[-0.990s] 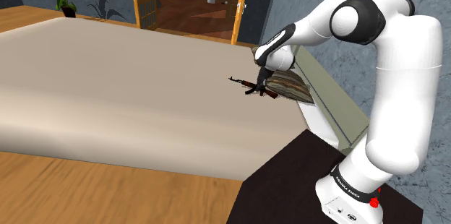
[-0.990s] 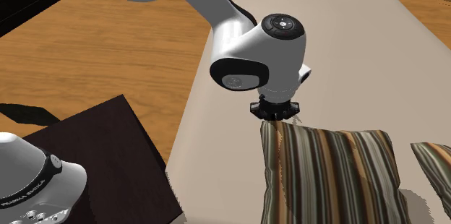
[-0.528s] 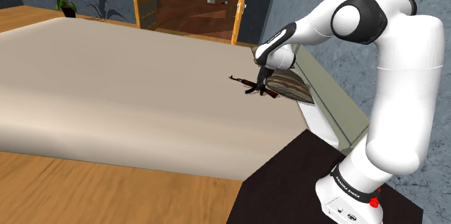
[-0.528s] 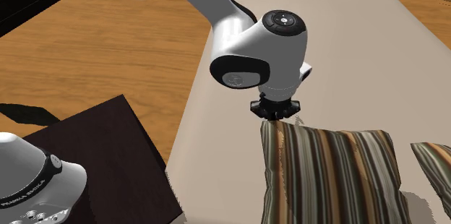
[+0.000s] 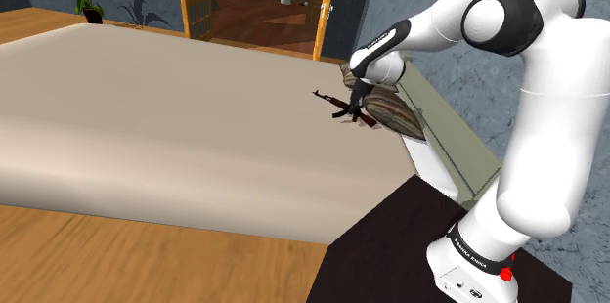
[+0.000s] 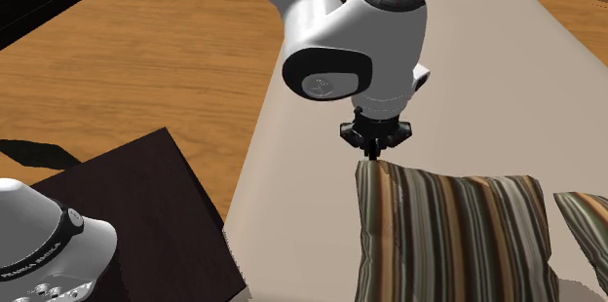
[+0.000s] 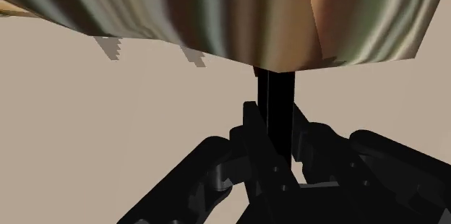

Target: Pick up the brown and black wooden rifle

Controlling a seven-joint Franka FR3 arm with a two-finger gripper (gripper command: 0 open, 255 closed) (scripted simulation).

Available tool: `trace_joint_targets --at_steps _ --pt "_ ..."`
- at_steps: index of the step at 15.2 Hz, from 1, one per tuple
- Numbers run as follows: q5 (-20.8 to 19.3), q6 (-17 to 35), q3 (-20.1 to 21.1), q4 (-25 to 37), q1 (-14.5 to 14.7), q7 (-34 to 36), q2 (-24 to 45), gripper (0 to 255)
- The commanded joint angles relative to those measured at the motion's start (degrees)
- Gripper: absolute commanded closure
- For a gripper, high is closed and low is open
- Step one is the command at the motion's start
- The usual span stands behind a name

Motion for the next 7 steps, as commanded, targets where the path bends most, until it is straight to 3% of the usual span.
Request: trace_joint_targets --at_steps 1,7 --pt "-0.95 -1.07 -0.62 -0.02 0.39 0.66 -1.19 255" --pt "-2.96 -3.46 -1.73 0.33 1.2 2.19 -3.46 255"
